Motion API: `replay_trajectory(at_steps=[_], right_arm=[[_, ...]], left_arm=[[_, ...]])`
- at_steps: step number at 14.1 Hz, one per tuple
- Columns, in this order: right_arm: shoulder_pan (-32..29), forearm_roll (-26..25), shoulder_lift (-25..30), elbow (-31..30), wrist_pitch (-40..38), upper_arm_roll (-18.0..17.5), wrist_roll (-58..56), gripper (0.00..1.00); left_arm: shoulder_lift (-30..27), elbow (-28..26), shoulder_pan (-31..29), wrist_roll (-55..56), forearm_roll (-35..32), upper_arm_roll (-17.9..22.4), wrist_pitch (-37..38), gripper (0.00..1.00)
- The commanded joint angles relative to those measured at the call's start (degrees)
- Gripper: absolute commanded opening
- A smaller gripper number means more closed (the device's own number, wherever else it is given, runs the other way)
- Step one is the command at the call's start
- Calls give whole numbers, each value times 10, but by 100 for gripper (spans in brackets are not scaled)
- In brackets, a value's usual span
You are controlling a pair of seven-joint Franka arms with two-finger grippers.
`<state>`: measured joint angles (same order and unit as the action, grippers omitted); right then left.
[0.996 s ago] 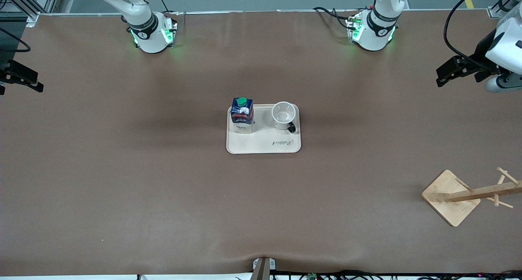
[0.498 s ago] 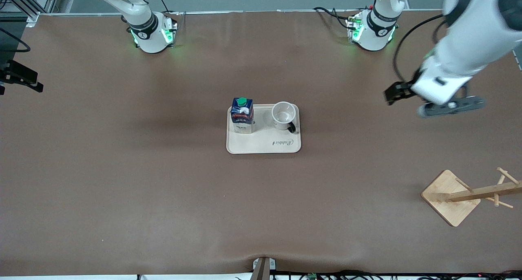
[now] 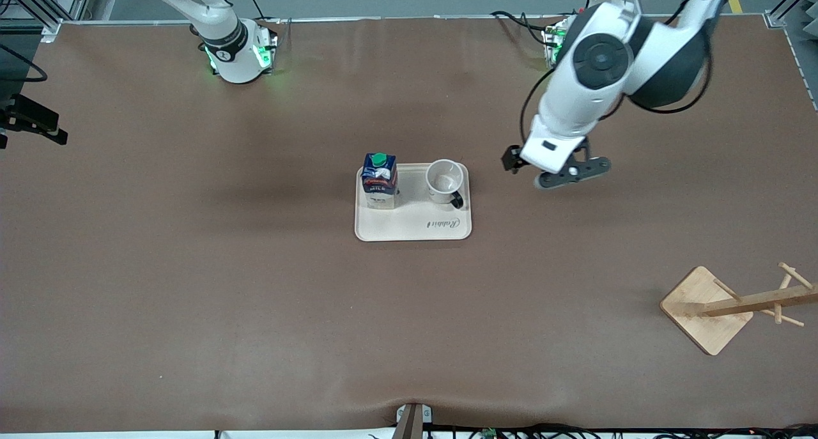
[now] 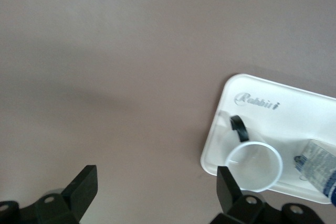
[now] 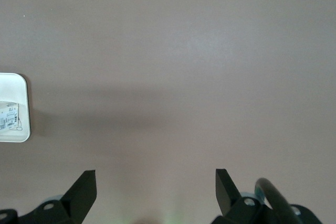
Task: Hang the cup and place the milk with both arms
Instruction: 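Move the left gripper over the white mug on the tray, then lower the left gripper and grasp the white mug by its rim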
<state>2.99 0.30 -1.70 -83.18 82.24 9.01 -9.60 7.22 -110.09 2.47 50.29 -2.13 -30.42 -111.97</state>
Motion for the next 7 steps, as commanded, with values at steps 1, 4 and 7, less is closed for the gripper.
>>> replay_trajectory(at_steps=[1, 4, 7], right_arm=[[-11, 9, -5, 12, -4, -6, -1, 100], [-11, 9, -5, 12, -4, -6, -1, 100], [-11, 9, -5, 12, -4, -6, -2, 100]], left_arm=[[49, 0, 36, 97, -9, -7, -45, 100], [98, -9, 77, 197, -40, -7, -94, 100], [147, -15, 98, 265, -98, -7, -127, 92]])
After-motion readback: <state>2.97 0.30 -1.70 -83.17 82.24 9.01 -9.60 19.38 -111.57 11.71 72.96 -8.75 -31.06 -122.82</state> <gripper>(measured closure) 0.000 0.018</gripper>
